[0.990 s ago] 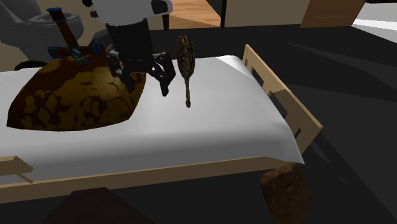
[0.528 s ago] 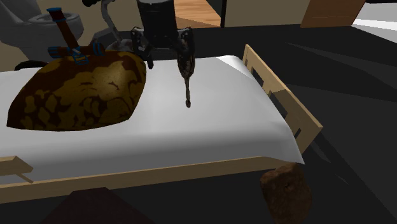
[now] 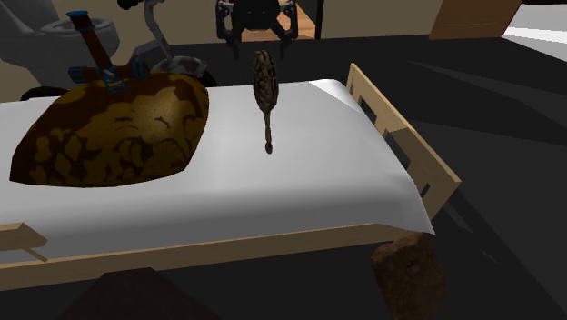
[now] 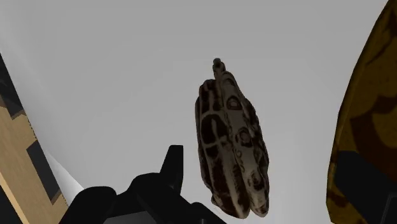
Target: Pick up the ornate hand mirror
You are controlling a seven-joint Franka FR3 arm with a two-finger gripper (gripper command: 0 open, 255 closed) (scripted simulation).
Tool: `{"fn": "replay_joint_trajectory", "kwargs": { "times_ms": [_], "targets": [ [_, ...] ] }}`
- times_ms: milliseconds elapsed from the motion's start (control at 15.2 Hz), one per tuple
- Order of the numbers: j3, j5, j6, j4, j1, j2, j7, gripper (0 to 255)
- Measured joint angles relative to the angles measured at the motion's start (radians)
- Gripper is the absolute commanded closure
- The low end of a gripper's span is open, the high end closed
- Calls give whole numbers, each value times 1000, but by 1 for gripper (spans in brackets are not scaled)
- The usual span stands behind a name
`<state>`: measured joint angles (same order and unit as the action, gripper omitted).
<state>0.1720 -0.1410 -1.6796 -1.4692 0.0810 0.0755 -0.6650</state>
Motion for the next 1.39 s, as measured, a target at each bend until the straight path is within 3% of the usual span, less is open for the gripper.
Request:
{"fn": "replay_joint_trajectory", "kwargs": {
  "times_ms": [198,660,726,1386],
  "targets": [
    [0,-45,26,114,-11,77,-48,0],
    [-3,-49,-59,16,-8,62,-67,0],
    [-3,-48,-65,8,-7,60,-68,255],
    [-3,-49,-72,-1,-7,56,-69,255]
  ]
}}
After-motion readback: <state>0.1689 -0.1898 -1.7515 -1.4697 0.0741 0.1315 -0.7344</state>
